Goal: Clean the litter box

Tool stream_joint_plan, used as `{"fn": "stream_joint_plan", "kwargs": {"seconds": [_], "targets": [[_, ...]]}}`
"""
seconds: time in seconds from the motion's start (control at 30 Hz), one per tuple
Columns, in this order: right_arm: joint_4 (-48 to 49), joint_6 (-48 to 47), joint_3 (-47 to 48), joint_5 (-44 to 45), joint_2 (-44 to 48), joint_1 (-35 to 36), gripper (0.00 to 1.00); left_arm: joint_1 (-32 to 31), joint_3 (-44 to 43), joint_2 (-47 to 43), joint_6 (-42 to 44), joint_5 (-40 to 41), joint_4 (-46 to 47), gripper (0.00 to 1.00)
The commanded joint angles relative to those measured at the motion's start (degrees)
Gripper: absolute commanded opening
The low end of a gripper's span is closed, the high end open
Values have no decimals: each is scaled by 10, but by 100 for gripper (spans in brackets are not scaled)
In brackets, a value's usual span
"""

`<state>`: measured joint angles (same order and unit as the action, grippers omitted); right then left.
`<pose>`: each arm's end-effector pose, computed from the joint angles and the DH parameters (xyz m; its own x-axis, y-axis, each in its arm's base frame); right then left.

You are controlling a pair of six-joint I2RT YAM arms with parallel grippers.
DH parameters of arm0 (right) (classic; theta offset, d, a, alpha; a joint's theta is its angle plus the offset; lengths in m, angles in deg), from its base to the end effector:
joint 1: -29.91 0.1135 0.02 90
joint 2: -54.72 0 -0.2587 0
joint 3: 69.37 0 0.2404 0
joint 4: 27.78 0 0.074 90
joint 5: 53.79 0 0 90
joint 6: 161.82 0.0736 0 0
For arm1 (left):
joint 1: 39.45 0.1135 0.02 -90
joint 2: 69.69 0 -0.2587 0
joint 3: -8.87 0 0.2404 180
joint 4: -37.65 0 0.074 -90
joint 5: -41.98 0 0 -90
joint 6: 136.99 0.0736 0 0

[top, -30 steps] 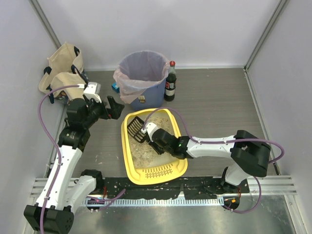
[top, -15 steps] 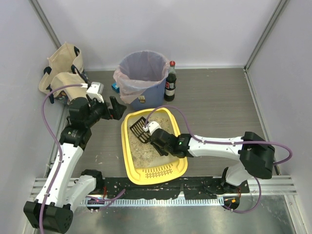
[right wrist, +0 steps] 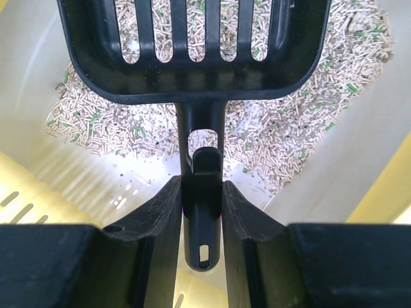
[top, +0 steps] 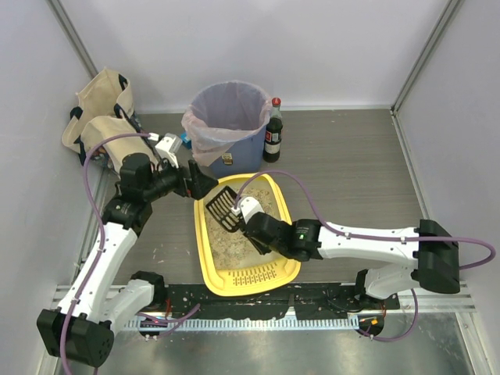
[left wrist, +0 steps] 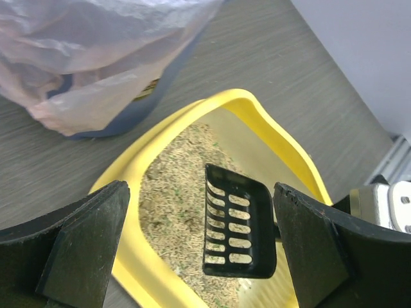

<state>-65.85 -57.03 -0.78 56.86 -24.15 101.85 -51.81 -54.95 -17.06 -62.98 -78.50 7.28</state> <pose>0.1182 0.2786 0.2177 -0.4325 -0.5559 -0.7098 -0.7308 0.6773 -0.0851 0.2153 -0.0854 0.3206 -0.4882 -0.1360 -0.8620 0.5388 0.7301 -0.4204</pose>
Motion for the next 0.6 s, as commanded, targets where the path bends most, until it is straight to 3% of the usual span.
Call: {"fn": "stream_joint_plan", "kwargs": {"seconds": [0.0, 0.27, 0.37, 0.53, 0.57], "targets": [[-13, 13, 26, 52, 44, 15, 1, -6, -14, -1, -17, -84, 48, 98], [16, -5, 35, 106, 71, 27, 2, -23, -24, 36, -14, -114, 29, 96], [30, -17, 41, 119, 64, 32, 2, -34, -39, 59, 1, -116, -1, 88], [30, -28, 50, 130, 48, 40, 1, -47, -50, 78, 8, -121, -22, 63], [30, -27, 49, 133, 43, 41, 1, -49, -50, 80, 6, -122, -21, 54]]}}
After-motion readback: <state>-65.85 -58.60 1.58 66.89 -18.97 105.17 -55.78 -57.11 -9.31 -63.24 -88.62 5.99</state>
